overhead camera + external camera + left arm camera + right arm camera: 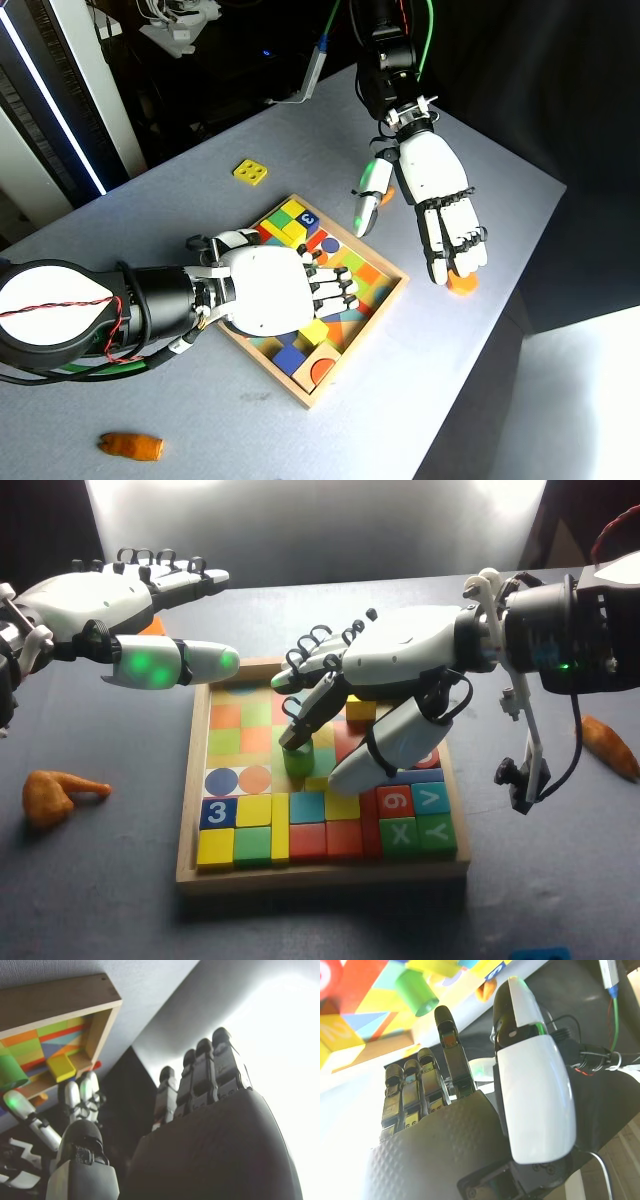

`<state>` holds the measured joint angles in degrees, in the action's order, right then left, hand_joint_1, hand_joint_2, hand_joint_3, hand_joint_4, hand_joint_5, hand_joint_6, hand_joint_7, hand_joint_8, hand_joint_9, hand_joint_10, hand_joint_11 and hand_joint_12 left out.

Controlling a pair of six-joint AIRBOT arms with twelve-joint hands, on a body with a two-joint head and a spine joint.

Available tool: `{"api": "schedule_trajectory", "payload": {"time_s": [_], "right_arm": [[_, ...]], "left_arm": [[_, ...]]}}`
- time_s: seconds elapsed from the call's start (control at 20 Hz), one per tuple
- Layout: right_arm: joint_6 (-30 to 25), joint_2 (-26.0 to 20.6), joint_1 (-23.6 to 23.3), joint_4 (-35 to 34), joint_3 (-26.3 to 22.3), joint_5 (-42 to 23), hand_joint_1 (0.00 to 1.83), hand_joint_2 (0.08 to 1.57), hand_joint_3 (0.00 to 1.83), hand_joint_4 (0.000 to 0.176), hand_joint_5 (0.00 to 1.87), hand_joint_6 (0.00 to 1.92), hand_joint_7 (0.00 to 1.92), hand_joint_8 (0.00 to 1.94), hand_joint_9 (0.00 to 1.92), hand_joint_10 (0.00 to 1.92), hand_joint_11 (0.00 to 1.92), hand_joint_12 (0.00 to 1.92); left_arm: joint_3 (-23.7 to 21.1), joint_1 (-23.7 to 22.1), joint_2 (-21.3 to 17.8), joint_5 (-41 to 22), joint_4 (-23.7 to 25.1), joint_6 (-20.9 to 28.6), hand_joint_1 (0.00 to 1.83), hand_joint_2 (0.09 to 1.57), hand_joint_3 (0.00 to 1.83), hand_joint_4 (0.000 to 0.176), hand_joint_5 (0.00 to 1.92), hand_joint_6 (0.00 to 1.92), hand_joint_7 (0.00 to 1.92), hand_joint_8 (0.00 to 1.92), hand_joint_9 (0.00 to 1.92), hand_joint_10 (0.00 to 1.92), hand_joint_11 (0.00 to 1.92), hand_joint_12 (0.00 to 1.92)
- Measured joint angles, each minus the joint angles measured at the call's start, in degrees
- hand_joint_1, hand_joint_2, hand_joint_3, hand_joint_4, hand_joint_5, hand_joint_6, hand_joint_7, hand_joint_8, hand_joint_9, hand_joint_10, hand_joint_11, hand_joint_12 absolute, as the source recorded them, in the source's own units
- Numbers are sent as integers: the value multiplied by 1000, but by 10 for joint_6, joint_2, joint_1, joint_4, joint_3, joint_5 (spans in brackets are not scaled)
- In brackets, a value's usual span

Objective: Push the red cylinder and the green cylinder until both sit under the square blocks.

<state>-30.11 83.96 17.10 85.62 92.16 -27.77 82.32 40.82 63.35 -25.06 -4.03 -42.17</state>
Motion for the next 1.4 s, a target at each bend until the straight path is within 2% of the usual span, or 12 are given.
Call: {"api": "schedule_trajectory", "payload": {"time_s": [0.1,0.2,0.4,0.6,0.65,0.7,0.85,0.9,1.05,1.2,1.3,1.4], "right_arm": [[0,2,0,0,0,0,314,1087,0,173,548,3,66,3,0,0,0,72],[2,3,0,0,0,0,302,1085,0,176,551,1,58,2,0,0,0,8],[5,3,4,-4,0,5,260,1086,0,176,533,2,49,5,0,0,0,0],[6,3,8,-3,0,7,225,1088,1,176,518,2,13,1,0,0,0,0],[6,3,8,-3,0,7,227,1087,1,176,520,3,18,4,0,0,0,0],[6,3,8,-3,0,7,239,1086,0,176,530,6,24,5,0,0,0,0],[6,3,8,-4,0,7,200,1088,1,176,523,3,8,1,0,0,0,0],[6,3,8,-4,0,8,221,1086,0,176,536,7,15,3,0,0,0,0],[6,3,8,-4,0,8,207,1091,2,176,532,3,11,1,0,0,0,0],[2,3,8,-1,0,7,236,1091,1,176,550,8,12,1,0,0,0,0],[-5,3,8,4,1,3,236,1092,1,176,569,12,24,4,0,0,0,0],[-10,2,8,6,1,-1,231,1091,0,176,572,10,13,0,0,0,0,0]], "left_arm": [[0,0,0,0,0,0,96,1087,2,133,46,2,0,0,0,0,0,0],[0,0,0,0,0,0,16,1082,0,144,34,0,0,0,0,0,0,0],[0,0,0,1,0,0,20,1127,14,139,14,3,0,0,0,0,0,0],[0,0,1,2,0,0,0,1166,21,82,15,5,0,0,0,0,0,0],[0,0,1,2,0,0,9,1136,5,114,25,8,0,0,0,0,0,0],[0,0,1,2,0,0,19,1143,7,129,23,7,0,0,0,0,0,0],[0,0,1,2,0,0,17,1143,5,124,37,9,0,0,0,0,0,0],[0,0,1,2,0,0,0,1126,0,134,22,1,0,0,0,0,0,0],[0,0,1,2,0,0,0,1129,0,130,26,5,0,0,0,0,0,0],[0,0,1,2,0,0,0,1103,0,139,36,7,0,0,0,0,1,0],[0,0,1,2,0,0,0,1093,0,127,25,2,0,0,0,0,40,21],[0,0,1,2,0,0,0,1094,0,151,15,0,0,0,0,0,44,27]]}}
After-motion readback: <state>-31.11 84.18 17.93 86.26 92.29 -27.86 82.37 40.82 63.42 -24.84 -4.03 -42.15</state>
